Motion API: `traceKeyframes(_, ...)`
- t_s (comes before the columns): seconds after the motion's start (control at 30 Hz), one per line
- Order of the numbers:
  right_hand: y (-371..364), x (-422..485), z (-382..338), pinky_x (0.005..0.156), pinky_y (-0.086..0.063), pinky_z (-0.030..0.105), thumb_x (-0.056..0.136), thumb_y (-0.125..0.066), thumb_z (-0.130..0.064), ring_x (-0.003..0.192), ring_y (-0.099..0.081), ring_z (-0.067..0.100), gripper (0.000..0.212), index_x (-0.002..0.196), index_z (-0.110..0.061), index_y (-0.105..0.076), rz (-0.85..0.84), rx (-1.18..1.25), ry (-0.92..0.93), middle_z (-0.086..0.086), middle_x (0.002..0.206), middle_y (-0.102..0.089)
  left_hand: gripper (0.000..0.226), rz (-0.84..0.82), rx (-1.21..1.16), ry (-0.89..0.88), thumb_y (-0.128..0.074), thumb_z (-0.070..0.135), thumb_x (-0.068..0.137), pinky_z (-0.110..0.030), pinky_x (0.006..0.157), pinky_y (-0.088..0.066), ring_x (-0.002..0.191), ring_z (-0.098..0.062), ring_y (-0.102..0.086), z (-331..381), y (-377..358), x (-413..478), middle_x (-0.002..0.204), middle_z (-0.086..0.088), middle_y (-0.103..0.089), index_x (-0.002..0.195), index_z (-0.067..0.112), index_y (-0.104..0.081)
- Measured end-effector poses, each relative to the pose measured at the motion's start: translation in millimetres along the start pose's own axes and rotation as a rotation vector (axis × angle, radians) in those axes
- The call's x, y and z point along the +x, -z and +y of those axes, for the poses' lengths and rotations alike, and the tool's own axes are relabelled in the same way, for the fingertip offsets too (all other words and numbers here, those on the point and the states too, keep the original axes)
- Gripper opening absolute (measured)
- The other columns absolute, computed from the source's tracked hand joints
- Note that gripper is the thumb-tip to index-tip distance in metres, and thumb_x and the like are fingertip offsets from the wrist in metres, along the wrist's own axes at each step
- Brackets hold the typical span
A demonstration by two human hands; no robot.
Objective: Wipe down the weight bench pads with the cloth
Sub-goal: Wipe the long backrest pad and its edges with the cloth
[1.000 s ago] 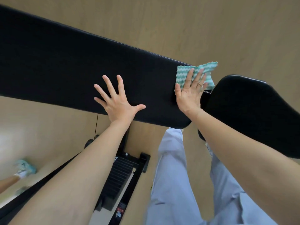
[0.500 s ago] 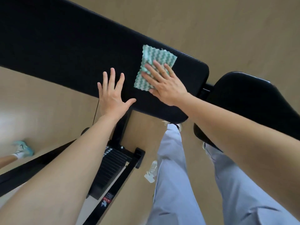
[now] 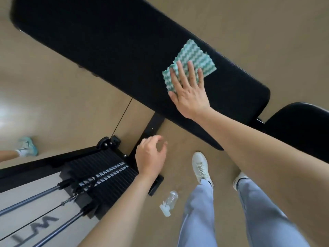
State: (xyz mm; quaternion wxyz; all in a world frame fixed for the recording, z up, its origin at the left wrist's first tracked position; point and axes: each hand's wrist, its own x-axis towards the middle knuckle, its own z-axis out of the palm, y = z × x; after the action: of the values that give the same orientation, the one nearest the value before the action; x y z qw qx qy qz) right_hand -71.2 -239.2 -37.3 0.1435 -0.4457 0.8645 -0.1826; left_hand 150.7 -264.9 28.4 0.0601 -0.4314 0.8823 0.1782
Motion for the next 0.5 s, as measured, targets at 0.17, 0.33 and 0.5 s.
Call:
traceKeyframes(0.17,-20.4,-5.5,-51.6,0.128,-0.003,0.054,0.108,-0.021,-0.052,0.159,0.005,0.032,0.067,0.164,-0.023,0.004,-0.066,-0.186,0.377,0.004,0.173,0.004,0.012,-0.062,-0.189,0.177,-0.064,0.029,0.095,-0.031,0.076,-0.053,0.09,-0.008,-0.066,-19.1,13.1,16.4,0.091,0.014,-0.073,0.099,0.027,-0.075)
traceKeyframes(0.33,-2.7,-15.9,18.3,0.129,-0.003,0.052,0.108,-0.023,-0.057,0.159,0.006,0.03,0.073,0.163,-0.022,0.009,-0.098,-0.201,0.268,0.007,0.173,0.004,0.01,-0.085,-0.358,0.18,-0.066,0.032,0.096,-0.017,0.07,-0.05,0.08,0.001,-0.066,-26.7,31.6,25.3,0.08,0.016,-0.073,0.092,0.029,-0.075)
traceKeyframes(0.5,14.1,34.1,-17.5,0.124,0.011,0.057,0.103,-0.018,-0.067,0.156,0.014,0.039,0.081,0.163,-0.021,0.009,-0.079,-0.102,-0.045,0.011,0.171,0.013,0.011,-0.052,-0.474,0.188,-0.066,0.03,0.097,-0.022,0.075,-0.056,0.084,0.0,-0.068,-32.3,42.8,35.3,0.084,0.014,-0.074,0.096,0.025,-0.075)
